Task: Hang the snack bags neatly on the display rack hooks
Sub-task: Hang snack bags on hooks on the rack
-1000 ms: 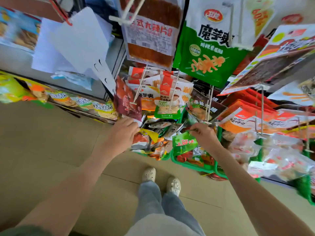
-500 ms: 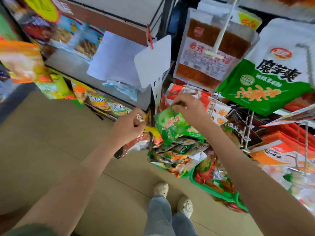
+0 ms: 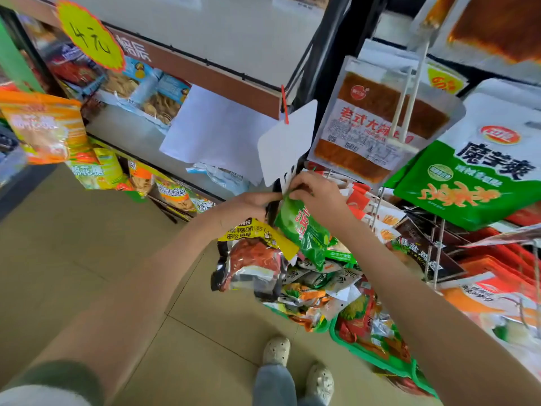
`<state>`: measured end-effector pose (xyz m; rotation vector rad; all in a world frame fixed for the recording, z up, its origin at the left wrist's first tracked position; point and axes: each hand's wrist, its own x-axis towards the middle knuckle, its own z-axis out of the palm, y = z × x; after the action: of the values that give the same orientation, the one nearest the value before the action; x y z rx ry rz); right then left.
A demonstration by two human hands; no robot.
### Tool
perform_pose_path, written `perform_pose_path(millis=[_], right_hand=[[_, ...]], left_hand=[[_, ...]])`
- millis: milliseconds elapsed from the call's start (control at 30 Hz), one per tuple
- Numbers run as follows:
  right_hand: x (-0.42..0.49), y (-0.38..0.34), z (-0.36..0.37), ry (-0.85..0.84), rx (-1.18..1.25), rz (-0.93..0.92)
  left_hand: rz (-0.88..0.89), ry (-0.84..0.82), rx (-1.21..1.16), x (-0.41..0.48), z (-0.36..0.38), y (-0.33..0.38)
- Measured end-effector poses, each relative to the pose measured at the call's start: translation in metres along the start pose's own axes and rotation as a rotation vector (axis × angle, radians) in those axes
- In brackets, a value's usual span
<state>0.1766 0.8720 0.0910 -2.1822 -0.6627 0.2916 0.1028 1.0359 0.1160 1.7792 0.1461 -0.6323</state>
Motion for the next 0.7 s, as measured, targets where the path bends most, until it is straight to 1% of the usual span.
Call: perform_pose_path(millis=[167,300,367,500,600,700], right_hand=[[0.001,0.007,-0.004,-0.026,0.007,-0.011],[-0.003,0.005,-0.007,-0.104,-0.047,-0.016],[-0.006,0.004,-0.008,-0.126,-0.079,-0.047],[-0.008,0.004,-0.006,-0.117,-0.095,-0.119],[-0.009,0.004,-0.006,-0.102,-0.072,-0.115],[-0.01,0.003,-0.005,-0.104,-0.051,-0.061]], left_hand=[[-0.085,-0.091,0.098,0.006,-0.011,0.006],[-0.089,-0.121,0.116,0.005,-0.013,0.01],[-0.091,-0.129,0.112,0.003,-0.014,0.008],[-0.083,-0.083,0.059,0.0,-0.013,0.002],[-0.06,-0.041,-0.018,-0.003,-0.007,-0.004],[-0.049,-0.005,-0.055,-0.004,0.0,-0.011]])
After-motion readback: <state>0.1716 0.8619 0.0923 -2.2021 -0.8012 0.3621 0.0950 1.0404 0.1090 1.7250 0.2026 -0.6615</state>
